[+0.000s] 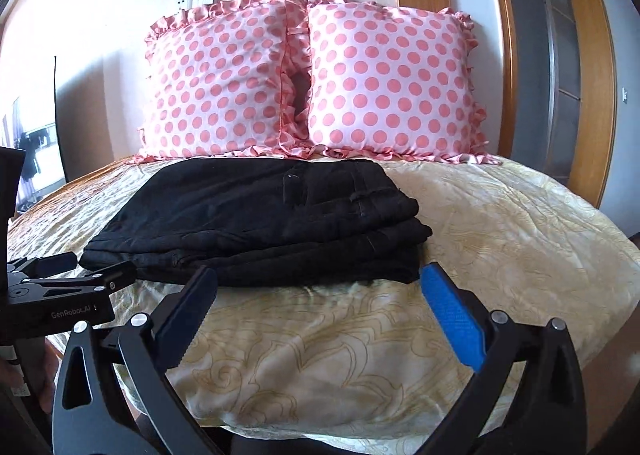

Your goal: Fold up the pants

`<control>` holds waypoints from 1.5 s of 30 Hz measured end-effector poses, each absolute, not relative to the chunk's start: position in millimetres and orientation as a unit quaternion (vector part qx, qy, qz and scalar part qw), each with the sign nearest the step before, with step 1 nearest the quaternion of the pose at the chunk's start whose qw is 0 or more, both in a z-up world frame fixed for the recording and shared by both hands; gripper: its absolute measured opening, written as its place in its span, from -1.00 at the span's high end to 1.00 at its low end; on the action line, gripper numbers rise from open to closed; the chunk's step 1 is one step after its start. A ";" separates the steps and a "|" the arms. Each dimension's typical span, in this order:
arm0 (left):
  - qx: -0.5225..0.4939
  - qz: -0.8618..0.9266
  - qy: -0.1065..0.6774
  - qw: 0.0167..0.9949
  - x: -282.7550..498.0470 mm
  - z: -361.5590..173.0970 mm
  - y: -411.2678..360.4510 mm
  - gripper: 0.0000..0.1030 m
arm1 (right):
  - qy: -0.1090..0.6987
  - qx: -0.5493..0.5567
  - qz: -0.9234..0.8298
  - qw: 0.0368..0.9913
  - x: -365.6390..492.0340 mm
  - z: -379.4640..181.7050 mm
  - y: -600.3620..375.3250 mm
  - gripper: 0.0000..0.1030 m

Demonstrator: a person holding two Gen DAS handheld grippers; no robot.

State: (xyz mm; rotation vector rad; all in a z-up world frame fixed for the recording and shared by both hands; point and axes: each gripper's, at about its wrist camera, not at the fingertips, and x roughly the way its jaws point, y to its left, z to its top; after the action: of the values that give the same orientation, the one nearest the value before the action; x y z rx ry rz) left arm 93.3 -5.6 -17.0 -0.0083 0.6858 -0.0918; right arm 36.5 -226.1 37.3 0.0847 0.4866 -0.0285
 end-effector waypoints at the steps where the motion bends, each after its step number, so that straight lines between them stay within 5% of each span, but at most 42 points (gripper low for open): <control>1: 0.000 -0.045 0.339 0.940 91.1 -18.0 -5.0 -0.96 | 0.241 0.041 -0.017 0.970 35.8 36.9 -225.7 -0.97; 45: 0.067 -0.055 0.327 0.941 50.7 -19.5 -17.8 -0.96 | 0.247 0.014 -0.051 0.967 24.7 26.5 -214.6 -0.97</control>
State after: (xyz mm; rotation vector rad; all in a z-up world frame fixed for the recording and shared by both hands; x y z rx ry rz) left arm 50.7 -17.8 -19.5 0.1367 0.6681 -0.1131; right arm 24.7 -214.6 26.5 0.0293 0.5004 -0.1025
